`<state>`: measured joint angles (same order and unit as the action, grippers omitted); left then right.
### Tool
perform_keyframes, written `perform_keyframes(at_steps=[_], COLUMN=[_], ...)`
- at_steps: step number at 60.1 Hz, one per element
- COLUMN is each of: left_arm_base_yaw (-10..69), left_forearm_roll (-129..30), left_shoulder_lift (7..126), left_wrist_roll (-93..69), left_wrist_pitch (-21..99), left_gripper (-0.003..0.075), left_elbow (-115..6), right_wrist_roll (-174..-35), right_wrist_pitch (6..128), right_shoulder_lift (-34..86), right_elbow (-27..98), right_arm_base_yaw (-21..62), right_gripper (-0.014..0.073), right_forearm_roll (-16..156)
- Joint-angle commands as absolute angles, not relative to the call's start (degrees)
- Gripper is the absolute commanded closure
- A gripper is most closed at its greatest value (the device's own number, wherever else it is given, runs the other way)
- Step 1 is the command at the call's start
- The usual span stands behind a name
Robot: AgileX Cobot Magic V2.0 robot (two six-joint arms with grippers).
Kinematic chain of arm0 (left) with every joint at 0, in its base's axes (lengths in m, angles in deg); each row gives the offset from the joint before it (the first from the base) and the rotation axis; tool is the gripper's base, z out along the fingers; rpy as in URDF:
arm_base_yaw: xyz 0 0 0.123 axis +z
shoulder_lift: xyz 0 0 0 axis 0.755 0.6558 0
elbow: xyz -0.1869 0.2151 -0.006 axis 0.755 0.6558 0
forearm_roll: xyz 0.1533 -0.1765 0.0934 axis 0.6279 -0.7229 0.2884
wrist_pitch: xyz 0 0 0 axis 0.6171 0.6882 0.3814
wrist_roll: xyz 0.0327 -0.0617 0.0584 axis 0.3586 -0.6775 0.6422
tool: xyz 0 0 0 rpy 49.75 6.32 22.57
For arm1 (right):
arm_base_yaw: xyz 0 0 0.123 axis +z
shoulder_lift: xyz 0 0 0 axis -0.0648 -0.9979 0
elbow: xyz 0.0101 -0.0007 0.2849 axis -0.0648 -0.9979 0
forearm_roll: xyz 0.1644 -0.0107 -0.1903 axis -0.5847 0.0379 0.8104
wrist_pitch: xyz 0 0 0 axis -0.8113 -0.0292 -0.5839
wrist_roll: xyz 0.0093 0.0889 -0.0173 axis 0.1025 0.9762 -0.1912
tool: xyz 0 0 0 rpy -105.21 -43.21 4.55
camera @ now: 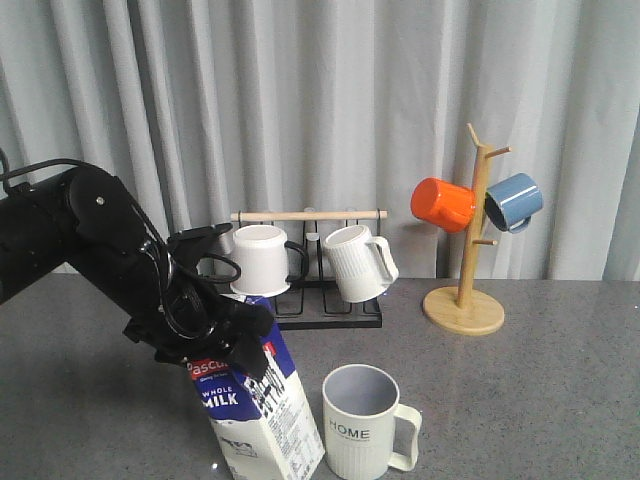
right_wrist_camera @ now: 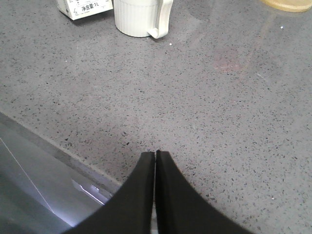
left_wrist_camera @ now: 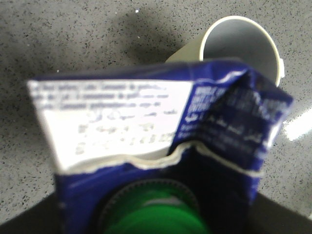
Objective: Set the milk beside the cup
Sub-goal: 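Set the carton down beside the white mug and open the left gripper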
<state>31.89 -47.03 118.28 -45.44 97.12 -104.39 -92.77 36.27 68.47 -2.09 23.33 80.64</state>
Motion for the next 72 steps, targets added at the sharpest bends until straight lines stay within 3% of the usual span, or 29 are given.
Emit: perform_keyframes(at_steps=[1,11,53,62,72], left_arm_base_yaw=[31.7,31.7,31.7,31.7,31.7], left_forearm_roll=[-49.4,-49.4,-49.5,-48.8,-47.9], left_shoulder_lift=[115.5,115.5,102.9,97.4,91.2], left_wrist_roll=[-45.9,-45.9,-46.0,-45.6,-42.6], left_wrist_pitch=[97.4,97.4,97.4,97.4,97.4], left_gripper=[0.0221,0.0172,0.0200,0.0319,0.0588], left_elbow=[-106.2,-106.2,-106.2,-106.2,-106.2], right_wrist_roll=[-92.8,-92.8,-92.8,-91.2,-87.7], right_wrist_pitch=[40.0,40.0,40.6,48.1,53.2], right_shoulder_lift=[68.0,68.0,68.0,67.6,63.7], right_elbow=[-0.5,-0.5,-0.5,-0.5,-0.5], right_arm_base_yaw=[23.2,23.2,23.2,23.2,23.2], right_gripper=[0.0601,0.0601,0.0601,0.0599,0.0599], right_forearm_roll=[80.6,80.6,80.5,80.9,82.9])
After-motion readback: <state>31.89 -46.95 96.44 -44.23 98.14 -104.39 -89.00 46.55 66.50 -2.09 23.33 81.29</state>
